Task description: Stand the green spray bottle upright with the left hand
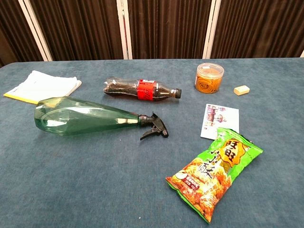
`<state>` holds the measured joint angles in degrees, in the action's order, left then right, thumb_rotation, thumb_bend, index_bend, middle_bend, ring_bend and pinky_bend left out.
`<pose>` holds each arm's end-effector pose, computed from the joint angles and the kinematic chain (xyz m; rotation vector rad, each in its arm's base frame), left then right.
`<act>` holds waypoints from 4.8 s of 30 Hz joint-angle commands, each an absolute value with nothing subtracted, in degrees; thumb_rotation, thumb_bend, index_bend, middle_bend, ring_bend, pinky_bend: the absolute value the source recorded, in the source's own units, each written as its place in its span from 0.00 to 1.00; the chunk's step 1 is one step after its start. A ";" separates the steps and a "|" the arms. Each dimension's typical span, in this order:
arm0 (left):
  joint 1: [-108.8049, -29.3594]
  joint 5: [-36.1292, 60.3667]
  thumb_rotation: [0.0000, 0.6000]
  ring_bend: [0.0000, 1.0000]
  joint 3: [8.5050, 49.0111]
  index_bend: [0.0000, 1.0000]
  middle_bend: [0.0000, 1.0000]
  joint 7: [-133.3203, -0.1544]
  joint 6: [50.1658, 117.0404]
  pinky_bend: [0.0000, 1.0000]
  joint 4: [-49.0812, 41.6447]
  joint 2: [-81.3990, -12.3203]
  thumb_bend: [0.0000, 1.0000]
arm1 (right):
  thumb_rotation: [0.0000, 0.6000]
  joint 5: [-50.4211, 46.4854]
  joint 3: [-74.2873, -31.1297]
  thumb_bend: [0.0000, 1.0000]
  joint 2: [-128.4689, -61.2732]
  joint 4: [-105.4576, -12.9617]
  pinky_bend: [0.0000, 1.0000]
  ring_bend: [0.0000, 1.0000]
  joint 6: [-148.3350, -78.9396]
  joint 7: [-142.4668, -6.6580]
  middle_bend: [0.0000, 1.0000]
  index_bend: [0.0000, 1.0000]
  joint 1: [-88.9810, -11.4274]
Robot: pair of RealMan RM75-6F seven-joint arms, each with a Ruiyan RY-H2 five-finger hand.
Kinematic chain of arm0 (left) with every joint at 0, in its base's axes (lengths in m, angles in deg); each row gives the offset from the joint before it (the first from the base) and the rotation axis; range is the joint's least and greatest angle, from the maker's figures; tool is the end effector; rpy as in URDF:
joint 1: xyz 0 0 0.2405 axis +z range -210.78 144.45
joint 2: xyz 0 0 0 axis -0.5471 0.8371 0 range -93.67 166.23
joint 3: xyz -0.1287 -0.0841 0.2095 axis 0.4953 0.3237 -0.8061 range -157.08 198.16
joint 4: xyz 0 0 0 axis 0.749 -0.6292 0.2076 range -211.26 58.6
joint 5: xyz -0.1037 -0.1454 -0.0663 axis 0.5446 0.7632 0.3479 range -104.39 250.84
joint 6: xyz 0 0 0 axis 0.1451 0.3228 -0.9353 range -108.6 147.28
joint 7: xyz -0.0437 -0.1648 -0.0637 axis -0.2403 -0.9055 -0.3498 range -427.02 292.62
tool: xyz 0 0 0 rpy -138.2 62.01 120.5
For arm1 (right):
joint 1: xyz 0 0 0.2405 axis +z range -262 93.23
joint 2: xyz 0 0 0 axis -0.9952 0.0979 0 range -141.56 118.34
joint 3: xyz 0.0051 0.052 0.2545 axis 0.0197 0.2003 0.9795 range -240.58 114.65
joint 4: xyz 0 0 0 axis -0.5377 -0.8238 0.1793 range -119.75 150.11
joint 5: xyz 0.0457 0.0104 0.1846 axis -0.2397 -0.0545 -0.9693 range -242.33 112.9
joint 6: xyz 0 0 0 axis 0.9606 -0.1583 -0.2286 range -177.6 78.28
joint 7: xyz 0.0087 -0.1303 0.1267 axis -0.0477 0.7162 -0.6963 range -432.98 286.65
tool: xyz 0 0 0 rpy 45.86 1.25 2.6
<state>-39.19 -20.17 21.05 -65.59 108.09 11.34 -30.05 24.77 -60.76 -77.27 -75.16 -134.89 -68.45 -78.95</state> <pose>-0.2919 0.2152 0.1668 -1.5122 -0.7646 -0.9494 -0.2995 -0.2185 0.1669 1.4743 -0.8062 0.8723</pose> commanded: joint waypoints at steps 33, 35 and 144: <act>-71.00 11.08 1.00 0.00 38.00 0.10 0.00 -2.62 78.87 0.04 13.72 -63.91 0.13 | 1.00 42.09 -65.59 0.20 -75.61 -74.99 0.01 0.00 -153.11 -69.39 0.00 0.00 -85.88; -72.88 12.51 1.00 0.00 38.11 0.11 0.00 -1.36 78.11 0.04 11.77 -66.07 0.13 | 1.00 43.27 -66.14 0.20 -75.46 -74.98 0.01 0.00 -153.94 -69.93 0.00 0.00 -86.28; -55.19 -20.94 1.00 0.39 24.03 0.62 0.57 -90.79 116.94 0.15 -25.11 -79.08 0.46 | 1.00 43.94 -68.91 0.20 -74.61 -77.56 0.01 0.00 -142.35 -69.29 0.00 0.00 -83.03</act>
<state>-55.68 -20.51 24.11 -90.22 115.89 -23.76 -78.25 43.88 -68.83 -74.67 -77.56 -142.47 -69.13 -83.10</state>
